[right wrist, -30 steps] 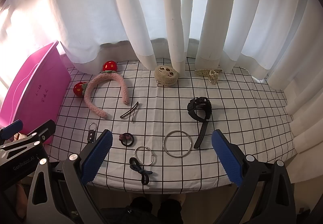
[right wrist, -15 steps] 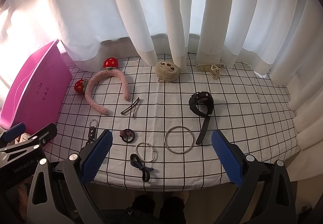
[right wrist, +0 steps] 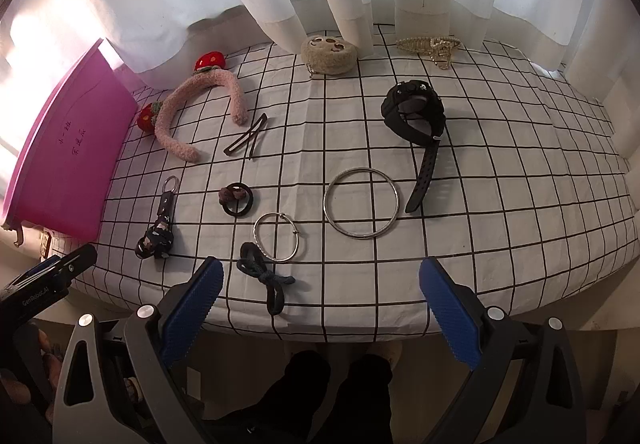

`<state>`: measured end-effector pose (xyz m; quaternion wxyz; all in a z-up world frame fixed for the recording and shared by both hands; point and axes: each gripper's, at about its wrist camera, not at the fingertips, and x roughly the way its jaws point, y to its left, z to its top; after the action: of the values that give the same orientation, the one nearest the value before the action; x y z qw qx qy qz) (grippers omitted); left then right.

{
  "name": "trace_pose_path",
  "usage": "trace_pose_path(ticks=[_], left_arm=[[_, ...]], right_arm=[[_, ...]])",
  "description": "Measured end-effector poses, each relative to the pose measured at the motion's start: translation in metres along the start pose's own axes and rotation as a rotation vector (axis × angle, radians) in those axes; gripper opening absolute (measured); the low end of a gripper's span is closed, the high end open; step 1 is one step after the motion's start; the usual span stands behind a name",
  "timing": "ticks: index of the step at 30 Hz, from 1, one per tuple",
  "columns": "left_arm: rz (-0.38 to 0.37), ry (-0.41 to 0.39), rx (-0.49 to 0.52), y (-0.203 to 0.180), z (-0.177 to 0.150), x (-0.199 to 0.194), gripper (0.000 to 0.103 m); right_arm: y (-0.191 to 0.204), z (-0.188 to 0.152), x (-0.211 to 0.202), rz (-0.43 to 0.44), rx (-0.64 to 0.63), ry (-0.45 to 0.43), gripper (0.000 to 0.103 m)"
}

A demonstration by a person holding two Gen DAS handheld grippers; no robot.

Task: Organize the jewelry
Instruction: 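Reach the left tool to the black keychain strap while the right tool approaches the black watch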

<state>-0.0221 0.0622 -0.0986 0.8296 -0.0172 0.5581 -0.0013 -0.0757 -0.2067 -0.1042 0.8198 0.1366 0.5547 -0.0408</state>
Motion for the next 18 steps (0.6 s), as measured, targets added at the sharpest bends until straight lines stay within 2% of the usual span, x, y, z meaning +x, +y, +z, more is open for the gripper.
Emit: trace_pose_path(ticks=[6, 13, 18], left_arm=[[0.028, 0.007, 0.03, -0.005, -0.003, 0.025, 0.097], [-0.017, -0.011, 0.043, -0.027, -0.002, 0.048, 0.096], [-0.001, -0.018, 0.031, -0.035, 0.003, 0.062, 0.096]], right_arm=[[-0.019, -0.004, 0.022, -0.029, 0.0, 0.002, 0.094], [-0.035, 0.004, 0.049, -0.073, -0.021, -0.002, 0.094], [-0.041, 0.013, 0.07, -0.085, -0.029, 0.017, 0.094]])
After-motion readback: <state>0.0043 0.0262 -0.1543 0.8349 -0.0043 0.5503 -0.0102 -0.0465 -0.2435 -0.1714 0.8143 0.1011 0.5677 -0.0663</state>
